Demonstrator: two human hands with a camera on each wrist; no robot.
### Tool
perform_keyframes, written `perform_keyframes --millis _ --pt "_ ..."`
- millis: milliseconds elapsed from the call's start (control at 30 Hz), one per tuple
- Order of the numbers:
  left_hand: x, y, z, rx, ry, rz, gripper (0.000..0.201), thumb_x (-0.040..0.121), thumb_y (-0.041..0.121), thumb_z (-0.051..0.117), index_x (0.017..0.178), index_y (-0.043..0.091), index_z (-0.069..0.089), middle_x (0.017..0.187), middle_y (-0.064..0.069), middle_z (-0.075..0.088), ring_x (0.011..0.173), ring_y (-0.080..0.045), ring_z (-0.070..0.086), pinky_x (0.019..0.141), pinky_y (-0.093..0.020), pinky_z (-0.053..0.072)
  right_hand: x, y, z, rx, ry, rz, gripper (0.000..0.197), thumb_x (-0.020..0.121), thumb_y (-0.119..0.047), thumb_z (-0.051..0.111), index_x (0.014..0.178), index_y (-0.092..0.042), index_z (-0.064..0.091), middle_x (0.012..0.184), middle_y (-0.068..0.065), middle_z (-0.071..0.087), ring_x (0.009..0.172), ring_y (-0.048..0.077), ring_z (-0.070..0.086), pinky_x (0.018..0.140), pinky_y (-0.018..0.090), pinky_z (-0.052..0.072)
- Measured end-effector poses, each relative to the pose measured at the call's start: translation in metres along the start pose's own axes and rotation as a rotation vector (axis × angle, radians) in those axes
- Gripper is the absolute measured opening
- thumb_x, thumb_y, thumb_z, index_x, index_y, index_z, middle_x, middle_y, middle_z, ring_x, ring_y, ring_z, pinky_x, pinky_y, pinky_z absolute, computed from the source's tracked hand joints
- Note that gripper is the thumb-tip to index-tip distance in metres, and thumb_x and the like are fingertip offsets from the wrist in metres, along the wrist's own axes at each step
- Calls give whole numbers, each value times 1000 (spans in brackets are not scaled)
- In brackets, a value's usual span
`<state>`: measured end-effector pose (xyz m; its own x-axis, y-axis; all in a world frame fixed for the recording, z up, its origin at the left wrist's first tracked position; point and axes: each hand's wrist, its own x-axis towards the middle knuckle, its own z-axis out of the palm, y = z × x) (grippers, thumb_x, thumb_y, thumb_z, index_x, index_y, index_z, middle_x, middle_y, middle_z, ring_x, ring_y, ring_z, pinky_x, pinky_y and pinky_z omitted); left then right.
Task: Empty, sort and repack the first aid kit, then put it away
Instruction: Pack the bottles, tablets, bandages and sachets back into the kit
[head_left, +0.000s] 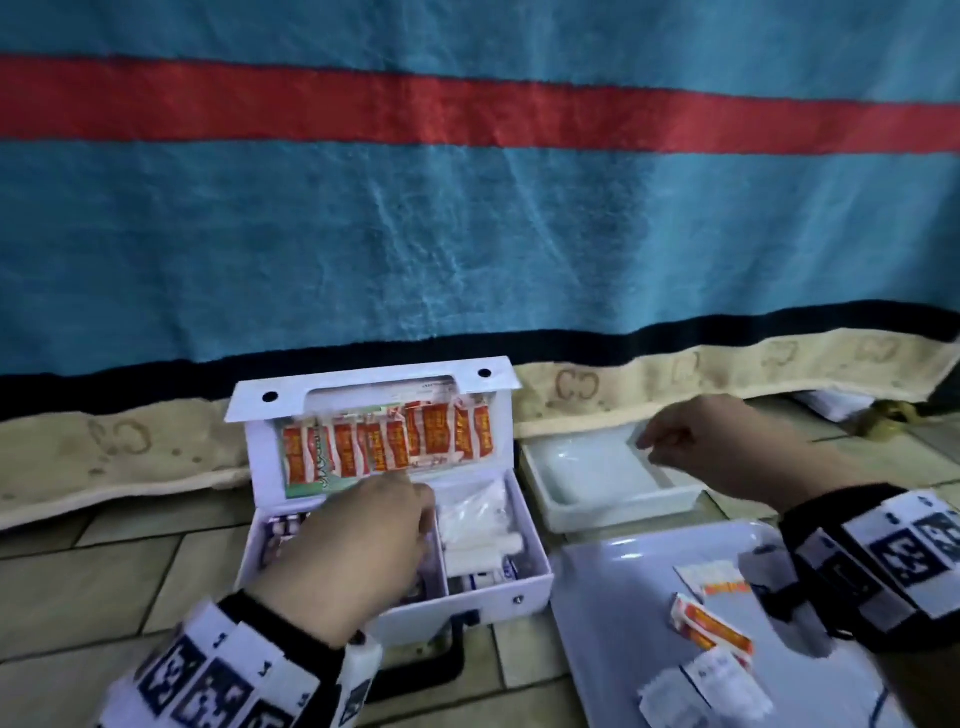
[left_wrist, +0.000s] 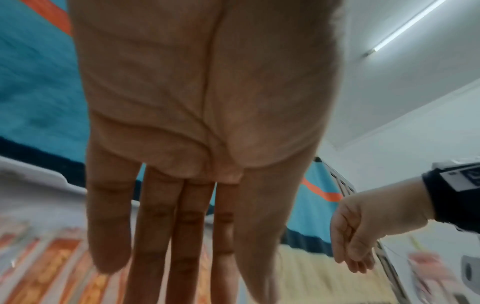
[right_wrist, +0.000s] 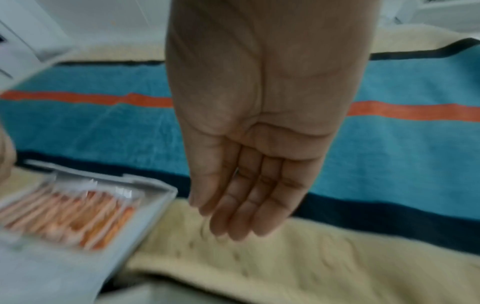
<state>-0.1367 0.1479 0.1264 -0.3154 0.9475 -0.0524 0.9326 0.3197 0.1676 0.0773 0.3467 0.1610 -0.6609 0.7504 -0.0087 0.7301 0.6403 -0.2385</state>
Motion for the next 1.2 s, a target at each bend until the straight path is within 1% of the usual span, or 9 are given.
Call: perform_keyframes --millis 100,200,267,400,533,733,933,1067,1200 --pt "-3 12 24 46 -107 22 11 87 17 54 81 26 53 98 2 59 91 -18 57 81 -30 49 -19 39 31 -204 -241 103 19 81 -28 69 99 -26 72 99 -5 68 96 10 63 63 10 39" --pt "-2 17 38 77 -140 -4 18 83 10 54 78 27 51 94 3 61 90 -19 58 75 -30 47 -36 57 63 -215 -372 180 8 75 -35 72 83 -35 69 93 -10 64 87 9 61 72 20 43" --pt "-3 19 41 77 -147 -47 20 81 8 54 76 27 51 92 3 62 89 -19 60 75 -31 49 -45 54 72 -223 -380 150 4 76 -40 68 77 -38 65 85 -12 60 83 6 55 73 20 42" --pt "-3 23 41 58 -129 -135 16 81 7 54 79 22 60 94 3 66 87 -17 65 79 -34 54 -47 44 83 -234 -356 76 30 83 -37 62 111 -28 60 104 -3 63 82 11 48 70 21 35" --pt "-1 26 40 60 -132 -178 13 82 10 59 82 22 65 94 2 67 88 -18 64 78 -30 52 -44 36 90 -262 -398 46 35 74 -20 68 106 -22 54 91 -3 56 79 16 47 70 27 41" --pt "-2 27 39 53 -95 -200 18 82 13 64 73 27 58 89 7 66 86 -15 62 70 -26 45 -47 33 96 -306 -338 65 18 83 -19 60 95 -25 47 108 0 65 90 19 58 70 24 37" --pt "-4 28 40 78 -78 -200 16 84 14 60 79 29 59 96 6 66 91 -16 62 74 -28 46 -51 38 84 -178 -274 134 16 81 -26 66 95 -22 60 104 -3 63 92 15 61 76 24 49" --pt "-6 29 43 116 -63 -194 15 84 14 56 87 27 64 97 4 69 93 -17 64 78 -30 49 -36 26 58 -70 -156 54 22 80 -22 65 64 -32 54 74 -12 58 73 11 58 56 17 40" --pt "-6 27 41 77 -70 -185 13 83 16 62 80 29 61 97 5 69 93 -16 63 77 -28 47 -11 -10 43 342 -5 -122 11 80 -20 71 72 -20 64 66 -8 59 65 8 53 58 16 37"
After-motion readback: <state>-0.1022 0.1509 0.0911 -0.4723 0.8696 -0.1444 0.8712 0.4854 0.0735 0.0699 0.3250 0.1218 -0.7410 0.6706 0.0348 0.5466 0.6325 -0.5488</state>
